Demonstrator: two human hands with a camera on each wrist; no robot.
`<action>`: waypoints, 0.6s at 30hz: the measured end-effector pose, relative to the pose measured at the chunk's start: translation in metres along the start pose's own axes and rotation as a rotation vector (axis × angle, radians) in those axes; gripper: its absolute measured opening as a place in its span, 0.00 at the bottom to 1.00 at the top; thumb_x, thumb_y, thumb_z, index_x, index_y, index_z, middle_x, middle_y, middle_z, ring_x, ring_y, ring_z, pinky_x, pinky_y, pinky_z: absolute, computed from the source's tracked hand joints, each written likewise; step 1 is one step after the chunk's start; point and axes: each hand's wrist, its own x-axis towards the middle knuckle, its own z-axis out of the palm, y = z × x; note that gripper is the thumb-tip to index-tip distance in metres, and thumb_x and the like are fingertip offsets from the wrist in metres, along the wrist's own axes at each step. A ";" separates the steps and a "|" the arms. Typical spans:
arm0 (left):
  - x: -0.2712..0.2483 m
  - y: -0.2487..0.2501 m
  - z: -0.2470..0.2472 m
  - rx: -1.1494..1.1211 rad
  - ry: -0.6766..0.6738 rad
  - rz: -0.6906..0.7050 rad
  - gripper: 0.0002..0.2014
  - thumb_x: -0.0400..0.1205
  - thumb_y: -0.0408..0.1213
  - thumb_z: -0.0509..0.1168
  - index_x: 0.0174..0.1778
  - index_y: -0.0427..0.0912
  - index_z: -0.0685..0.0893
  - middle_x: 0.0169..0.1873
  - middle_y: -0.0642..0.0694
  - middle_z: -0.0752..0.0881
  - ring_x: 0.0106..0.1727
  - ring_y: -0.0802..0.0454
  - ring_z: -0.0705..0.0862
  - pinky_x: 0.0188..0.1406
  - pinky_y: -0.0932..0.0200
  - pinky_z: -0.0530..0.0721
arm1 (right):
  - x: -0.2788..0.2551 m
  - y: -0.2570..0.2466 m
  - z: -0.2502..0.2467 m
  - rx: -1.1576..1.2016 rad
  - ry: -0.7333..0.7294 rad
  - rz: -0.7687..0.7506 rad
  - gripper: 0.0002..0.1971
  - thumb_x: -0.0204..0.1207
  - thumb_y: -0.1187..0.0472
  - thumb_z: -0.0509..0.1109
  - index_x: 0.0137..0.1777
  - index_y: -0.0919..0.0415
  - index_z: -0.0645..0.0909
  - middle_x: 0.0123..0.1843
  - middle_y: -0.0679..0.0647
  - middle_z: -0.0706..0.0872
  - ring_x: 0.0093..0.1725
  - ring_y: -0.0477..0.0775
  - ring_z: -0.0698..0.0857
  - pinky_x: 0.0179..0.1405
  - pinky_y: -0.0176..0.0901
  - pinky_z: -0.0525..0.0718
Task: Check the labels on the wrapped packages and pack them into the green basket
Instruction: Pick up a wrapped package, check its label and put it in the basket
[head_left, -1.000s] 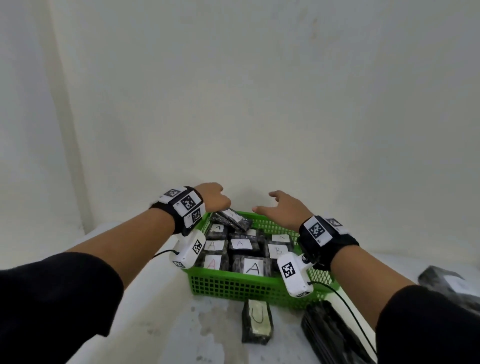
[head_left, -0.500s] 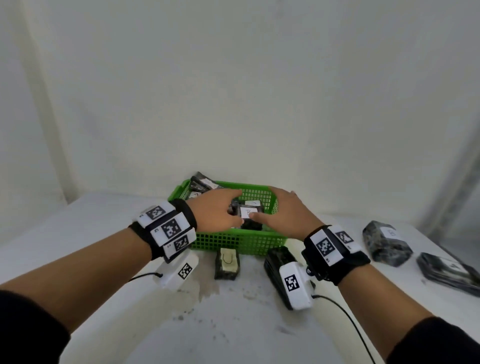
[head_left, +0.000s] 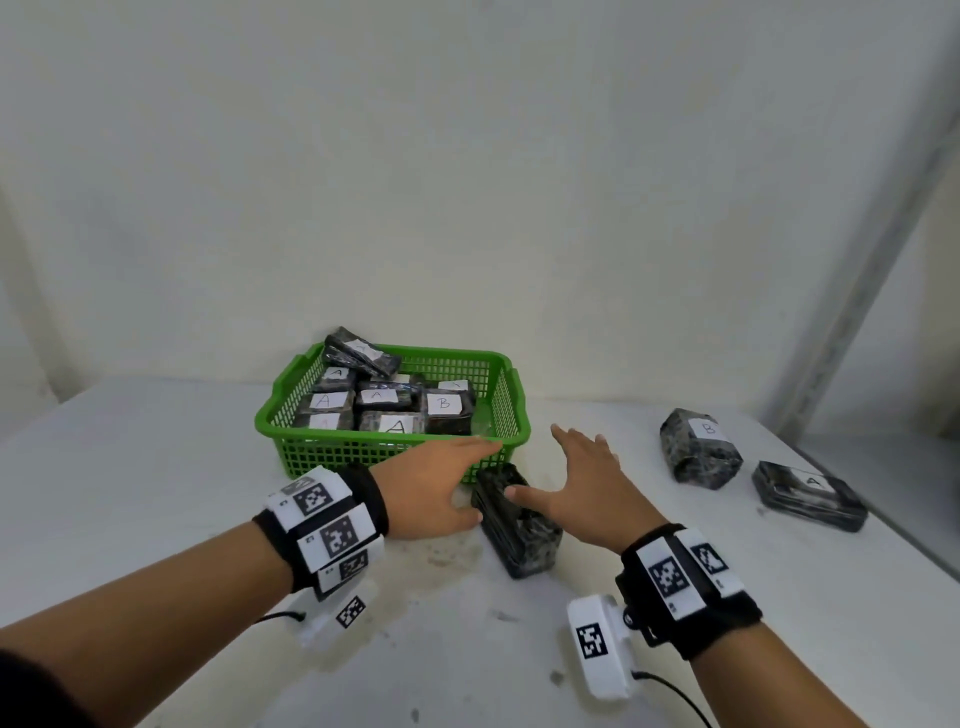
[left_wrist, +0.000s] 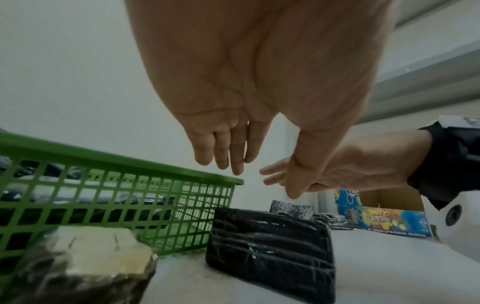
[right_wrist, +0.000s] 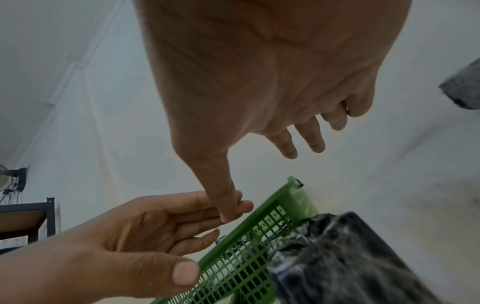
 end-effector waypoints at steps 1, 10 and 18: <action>0.002 0.003 0.002 0.006 -0.017 0.007 0.40 0.82 0.46 0.68 0.88 0.48 0.56 0.85 0.50 0.63 0.85 0.54 0.63 0.81 0.61 0.61 | -0.003 0.003 0.002 0.005 -0.015 0.008 0.58 0.74 0.28 0.73 0.94 0.52 0.48 0.95 0.54 0.50 0.94 0.63 0.42 0.92 0.62 0.46; 0.036 0.013 0.027 0.154 -0.130 0.017 0.35 0.77 0.36 0.70 0.83 0.42 0.68 0.75 0.43 0.75 0.76 0.45 0.74 0.78 0.55 0.69 | -0.017 0.005 0.017 0.004 -0.174 0.054 0.39 0.68 0.39 0.84 0.76 0.54 0.79 0.70 0.53 0.87 0.66 0.54 0.86 0.66 0.48 0.84; 0.056 0.017 0.036 0.194 -0.090 0.027 0.31 0.80 0.40 0.68 0.80 0.46 0.71 0.70 0.43 0.73 0.73 0.43 0.69 0.76 0.52 0.68 | -0.014 0.017 0.006 0.088 -0.140 0.058 0.29 0.70 0.54 0.81 0.73 0.53 0.82 0.62 0.52 0.89 0.56 0.52 0.88 0.54 0.40 0.86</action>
